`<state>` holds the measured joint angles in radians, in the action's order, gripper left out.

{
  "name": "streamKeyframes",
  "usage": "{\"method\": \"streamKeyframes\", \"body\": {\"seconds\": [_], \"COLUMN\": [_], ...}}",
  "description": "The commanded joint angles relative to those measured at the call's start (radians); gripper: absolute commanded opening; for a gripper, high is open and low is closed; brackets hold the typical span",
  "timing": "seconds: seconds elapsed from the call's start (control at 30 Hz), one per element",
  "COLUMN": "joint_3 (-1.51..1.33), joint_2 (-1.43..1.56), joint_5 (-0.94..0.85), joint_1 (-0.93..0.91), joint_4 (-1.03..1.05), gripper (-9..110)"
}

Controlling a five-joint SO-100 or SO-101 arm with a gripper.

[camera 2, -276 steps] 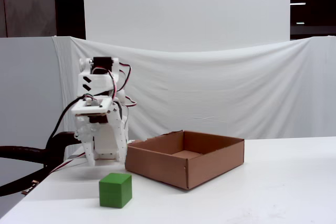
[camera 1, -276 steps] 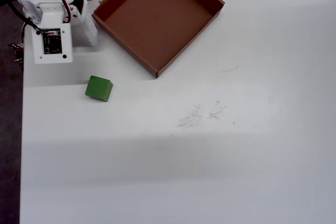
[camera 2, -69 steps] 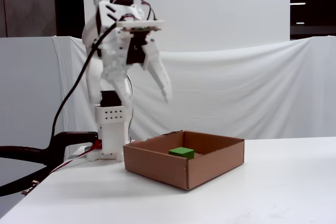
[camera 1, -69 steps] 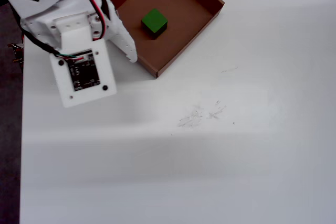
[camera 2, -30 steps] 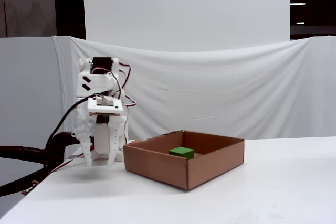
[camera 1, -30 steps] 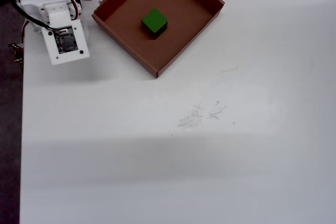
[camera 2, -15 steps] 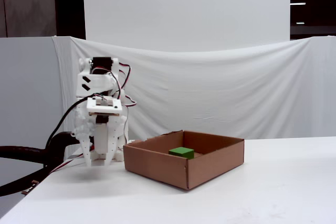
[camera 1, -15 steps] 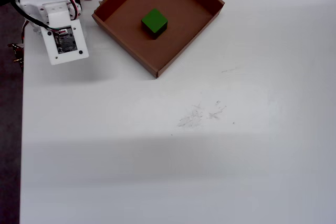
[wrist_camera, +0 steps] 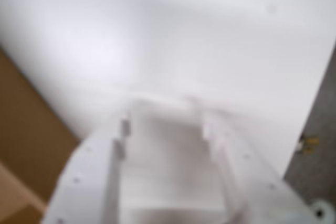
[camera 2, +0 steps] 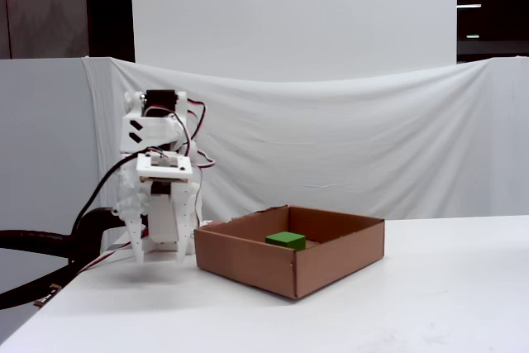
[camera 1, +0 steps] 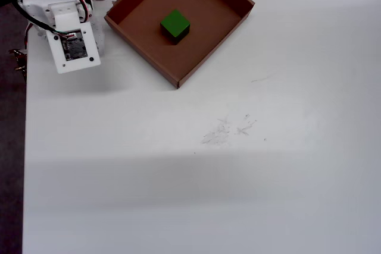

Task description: Grasp a green cube and put it in a box.

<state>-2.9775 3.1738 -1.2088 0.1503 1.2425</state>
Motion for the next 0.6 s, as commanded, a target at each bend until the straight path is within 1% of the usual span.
{"method": "streamKeyframes", "body": {"seconds": [0.0,0.57], "joint_3": [0.006,0.006], "joint_2": [0.008,0.008], "joint_5": [-0.008,-0.002], "joint_1": [0.002,0.002], "joint_4": [0.012,0.011], "gripper": [21,22]}}
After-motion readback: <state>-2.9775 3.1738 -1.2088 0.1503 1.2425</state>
